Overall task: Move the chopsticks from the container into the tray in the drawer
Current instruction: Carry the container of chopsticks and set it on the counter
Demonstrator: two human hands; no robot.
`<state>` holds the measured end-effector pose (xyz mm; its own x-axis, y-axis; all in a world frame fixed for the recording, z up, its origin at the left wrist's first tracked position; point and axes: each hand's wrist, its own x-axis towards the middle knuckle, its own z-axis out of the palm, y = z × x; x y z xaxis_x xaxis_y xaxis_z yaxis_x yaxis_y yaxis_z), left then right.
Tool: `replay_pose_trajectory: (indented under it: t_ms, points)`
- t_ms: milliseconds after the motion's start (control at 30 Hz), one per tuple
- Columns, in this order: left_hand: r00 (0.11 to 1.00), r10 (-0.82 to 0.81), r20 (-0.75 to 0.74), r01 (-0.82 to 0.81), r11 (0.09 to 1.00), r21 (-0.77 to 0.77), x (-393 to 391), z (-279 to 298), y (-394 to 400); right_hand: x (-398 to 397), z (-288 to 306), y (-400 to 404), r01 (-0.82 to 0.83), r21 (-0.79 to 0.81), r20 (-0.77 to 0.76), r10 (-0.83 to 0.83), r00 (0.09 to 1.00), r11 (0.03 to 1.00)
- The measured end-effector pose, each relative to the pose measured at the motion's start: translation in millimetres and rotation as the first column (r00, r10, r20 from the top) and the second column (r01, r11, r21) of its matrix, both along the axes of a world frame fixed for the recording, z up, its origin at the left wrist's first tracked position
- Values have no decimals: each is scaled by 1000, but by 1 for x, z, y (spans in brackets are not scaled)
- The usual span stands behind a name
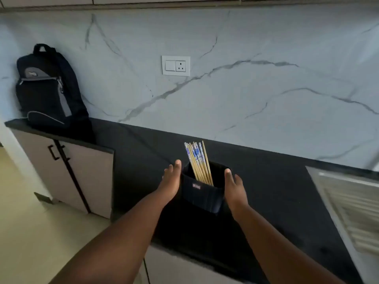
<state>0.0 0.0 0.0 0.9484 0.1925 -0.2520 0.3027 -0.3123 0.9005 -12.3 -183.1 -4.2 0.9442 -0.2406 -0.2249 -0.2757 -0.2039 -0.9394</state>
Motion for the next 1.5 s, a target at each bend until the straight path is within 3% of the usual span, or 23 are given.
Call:
replay_pose_trajectory:
  t_ms: [67, 200, 367, 500, 700, 833, 1033, 1167, 1300, 1500]
  points:
    - [995, 83, -58, -91, 982, -165, 21, 3, -6, 24, -5, -1, -14, 66, -35, 16, 999, 998]
    - [984, 138, -112, -168, 927, -335, 55, -2, -10, 61, -15, 1, -23, 172, -140, 47, 989, 985]
    - [985, 130, -111, -165, 891, -424, 66, -12, -15, 84, -21, 3, -49, 199, -135, 77, 988, 979]
    - [980, 187, -69, -198, 876, -440, 55, -7, -4, 101, -9, 25, -186, 185, -115, 209, 971, 965]
    - [900, 436, -7, -375, 767, -521, -1, 5, 53, 99, 11, 102, -447, 152, -80, 462, 883, 881]
    - [801, 589, 109, -458, 720, -521, -62, 12, 103, 64, 21, 177, -635, 157, -45, 648, 760, 756]
    - [626, 771, 118, -646, 597, -476, -191, 7, 172, -33, 13, 283, -854, 150, -39, 866, 498, 498]
    - [474, 876, 83, -755, 453, -474, -294, -10, 201, -128, -1, 338, -925, 126, -62, 933, 354, 359]
    - [256, 966, 16, -836, 230, -499, -410, -43, 217, -240, -32, 380, -980, 62, -180, 968, 178, 191]
    - [127, 991, -33, -863, 94, -496, -593, -96, 226, -425, -77, 417, -998, 60, -383, 923, -35, -13]
